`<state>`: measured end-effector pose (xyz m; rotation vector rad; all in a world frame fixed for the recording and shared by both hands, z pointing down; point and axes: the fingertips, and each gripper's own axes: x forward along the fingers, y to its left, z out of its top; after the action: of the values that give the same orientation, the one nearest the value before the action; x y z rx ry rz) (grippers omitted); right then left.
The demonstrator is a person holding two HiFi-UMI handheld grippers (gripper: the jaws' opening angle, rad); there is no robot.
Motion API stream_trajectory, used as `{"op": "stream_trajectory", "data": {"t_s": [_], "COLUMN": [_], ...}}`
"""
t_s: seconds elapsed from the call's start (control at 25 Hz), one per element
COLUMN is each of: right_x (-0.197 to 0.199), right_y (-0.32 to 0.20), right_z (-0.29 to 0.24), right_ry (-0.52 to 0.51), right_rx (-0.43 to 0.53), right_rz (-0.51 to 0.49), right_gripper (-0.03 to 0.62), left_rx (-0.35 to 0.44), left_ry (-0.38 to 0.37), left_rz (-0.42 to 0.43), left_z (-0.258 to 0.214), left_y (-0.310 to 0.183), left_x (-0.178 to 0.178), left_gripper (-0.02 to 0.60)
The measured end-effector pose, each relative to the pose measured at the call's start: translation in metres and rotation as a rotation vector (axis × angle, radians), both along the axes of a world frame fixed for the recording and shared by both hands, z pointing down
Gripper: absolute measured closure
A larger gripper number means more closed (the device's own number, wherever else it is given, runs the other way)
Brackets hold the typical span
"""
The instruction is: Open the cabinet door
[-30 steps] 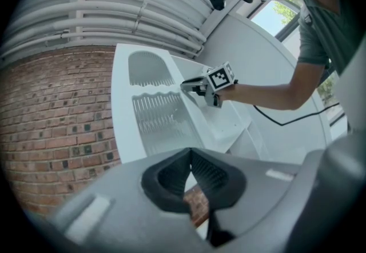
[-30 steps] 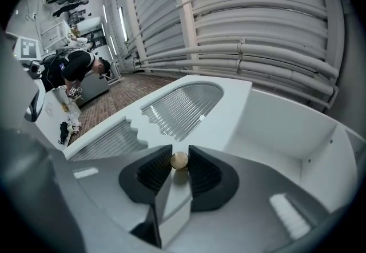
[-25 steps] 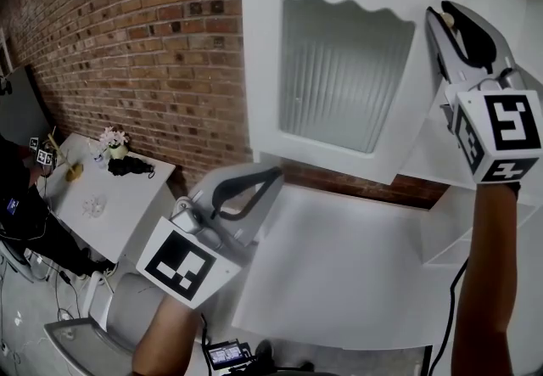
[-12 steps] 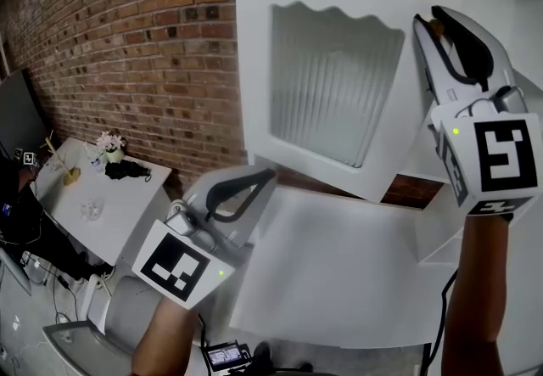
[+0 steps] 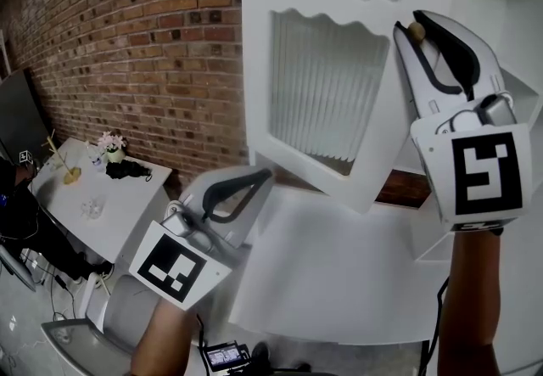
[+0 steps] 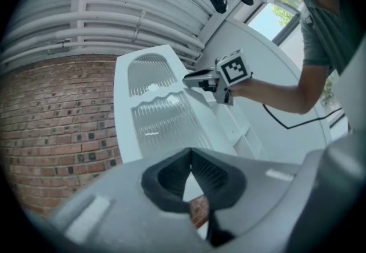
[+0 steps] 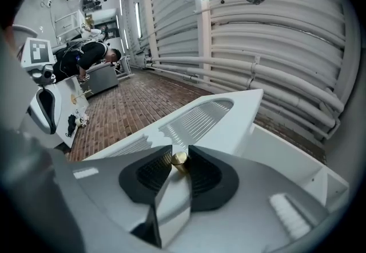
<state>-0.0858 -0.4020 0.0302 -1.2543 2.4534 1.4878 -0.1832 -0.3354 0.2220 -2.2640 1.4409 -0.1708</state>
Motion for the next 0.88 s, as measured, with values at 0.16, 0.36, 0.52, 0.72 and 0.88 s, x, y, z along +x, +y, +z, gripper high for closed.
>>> {"op": "stream_trajectory", "data": {"t_s": [0.16, 0.36, 0.52, 0.72, 0.88], "right_x": [-0.005, -0.013, -0.019, -0.027, -0.039], "right_y": [0.022, 0.043, 0.061, 0.078, 0.093], "right_z": [0.004, 0.006, 0.006, 0.006, 0.009], "right_ry": [0.021, 0.052, 0.088, 0.129, 0.166], "right_rx": [0.009, 0.02, 0.039, 0.077, 0.128], "right_rz": [0.003, 0.008, 0.033, 0.088, 0.132], "right_gripper": [0.505, 0.505, 0.507, 0.51, 0.514], "left_rx": [0.009, 0.029, 0.04, 0.043, 0.052], "left_ry": [0.007, 0.012, 0.015, 0.029, 0.035], "left_rz": [-0.01, -0.017, -0.023, -0.036, -0.042], "left_z": [0.0, -0.003, -0.008, -0.012, -0.014], "left_y": [0.015, 0.03, 0.042, 0.048, 0.05], "left_x": [0.0, 0.0, 0.003, 0.004, 0.0], "left_gripper": [0.578, 0.58, 0.578, 0.578, 0.578]}}
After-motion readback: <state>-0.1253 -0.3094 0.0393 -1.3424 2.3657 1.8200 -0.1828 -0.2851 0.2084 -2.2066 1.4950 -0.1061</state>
